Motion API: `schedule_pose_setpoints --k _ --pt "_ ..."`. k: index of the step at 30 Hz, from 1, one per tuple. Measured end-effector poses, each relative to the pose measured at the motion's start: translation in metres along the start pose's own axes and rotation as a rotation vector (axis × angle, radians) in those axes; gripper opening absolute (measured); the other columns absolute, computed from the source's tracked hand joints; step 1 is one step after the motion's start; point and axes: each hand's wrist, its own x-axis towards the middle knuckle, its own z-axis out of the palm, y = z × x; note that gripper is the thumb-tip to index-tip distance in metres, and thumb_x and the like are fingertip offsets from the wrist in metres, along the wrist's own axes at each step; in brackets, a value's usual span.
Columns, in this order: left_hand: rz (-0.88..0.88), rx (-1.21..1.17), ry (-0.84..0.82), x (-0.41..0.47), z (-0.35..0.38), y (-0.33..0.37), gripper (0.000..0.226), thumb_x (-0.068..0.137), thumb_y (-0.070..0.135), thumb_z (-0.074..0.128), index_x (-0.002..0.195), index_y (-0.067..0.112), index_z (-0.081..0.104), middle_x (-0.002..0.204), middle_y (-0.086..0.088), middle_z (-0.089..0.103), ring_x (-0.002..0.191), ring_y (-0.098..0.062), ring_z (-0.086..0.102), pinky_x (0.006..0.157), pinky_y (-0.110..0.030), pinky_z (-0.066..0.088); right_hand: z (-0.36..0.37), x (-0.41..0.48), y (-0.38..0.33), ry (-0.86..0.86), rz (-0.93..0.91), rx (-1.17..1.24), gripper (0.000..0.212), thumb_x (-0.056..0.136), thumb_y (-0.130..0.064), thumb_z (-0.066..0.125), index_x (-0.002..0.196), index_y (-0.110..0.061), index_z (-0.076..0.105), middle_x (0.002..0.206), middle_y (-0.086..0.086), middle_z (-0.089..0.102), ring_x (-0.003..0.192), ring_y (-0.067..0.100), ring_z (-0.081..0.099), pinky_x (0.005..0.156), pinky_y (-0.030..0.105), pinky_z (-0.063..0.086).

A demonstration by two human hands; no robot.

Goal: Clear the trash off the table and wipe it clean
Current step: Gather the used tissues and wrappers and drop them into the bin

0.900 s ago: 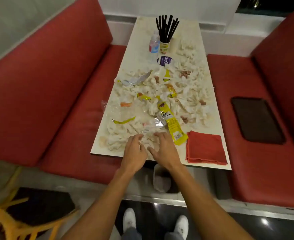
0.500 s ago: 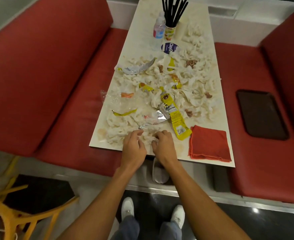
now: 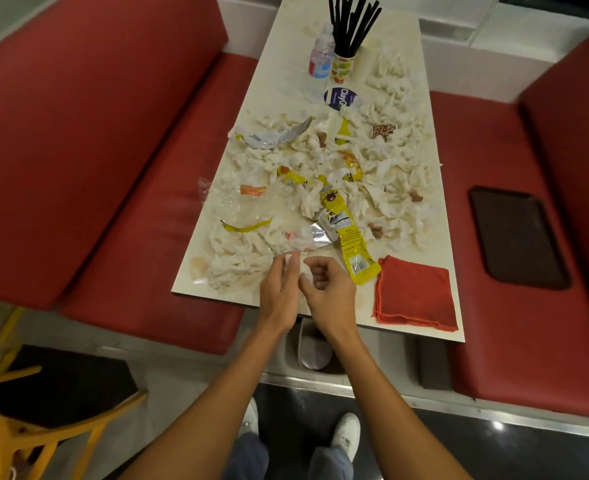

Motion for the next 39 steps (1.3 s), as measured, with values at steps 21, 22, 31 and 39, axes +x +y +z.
schedule_pose_setpoints --k 21,22,31,39 --pt "-0.187 0.004 0.256 0.03 -0.013 -0.009 0.028 0.111 0.029 0.041 0.121 0.023 0.066 0.107 -0.007 0.071 0.076 -0.01 0.064 0.057 -0.016 0.046 -0.008 0.019 0.034 0.062 -0.089 -0.384 0.042 0.092 0.0 0.065 0.129 -0.019 0.067 0.131 0.003 0.052 0.122 0.024 0.051 0.104 0.033 0.045" --pt "-0.185 -0.004 0.251 0.031 -0.012 -0.008 0.028 0.111 0.028 0.042 0.122 0.023 0.067 0.11 -0.005 0.071 0.078 -0.01 0.066 0.062 -0.019 0.049 -0.007 0.025 0.037 0.003 -0.109 -0.448 0.049 0.092 -0.002 0.068 0.137 -0.02 0.063 0.138 0.006 0.048 0.126 0.026 0.045 0.106 0.03 0.039" --pt "-0.213 -0.076 0.248 0.03 -0.007 -0.007 0.025 0.109 0.027 0.047 0.121 0.024 0.069 0.109 0.002 0.07 0.086 -0.015 0.068 0.08 -0.039 0.058 -0.004 0.024 0.046 -0.086 -0.084 -0.547 0.025 0.093 -0.005 0.071 0.117 -0.006 0.077 0.111 0.007 0.06 0.107 0.025 0.058 0.095 0.033 0.05" --pt "-0.369 -0.408 0.34 0.033 0.012 0.002 0.022 0.107 0.018 0.052 0.098 0.023 0.071 0.096 -0.002 0.072 0.09 -0.021 0.069 0.085 -0.038 0.057 0.0 -0.016 0.01 0.08 0.106 -0.099 0.02 0.093 -0.016 0.078 0.113 -0.017 0.077 0.105 -0.003 0.073 0.084 0.005 0.067 0.069 0.006 0.047"
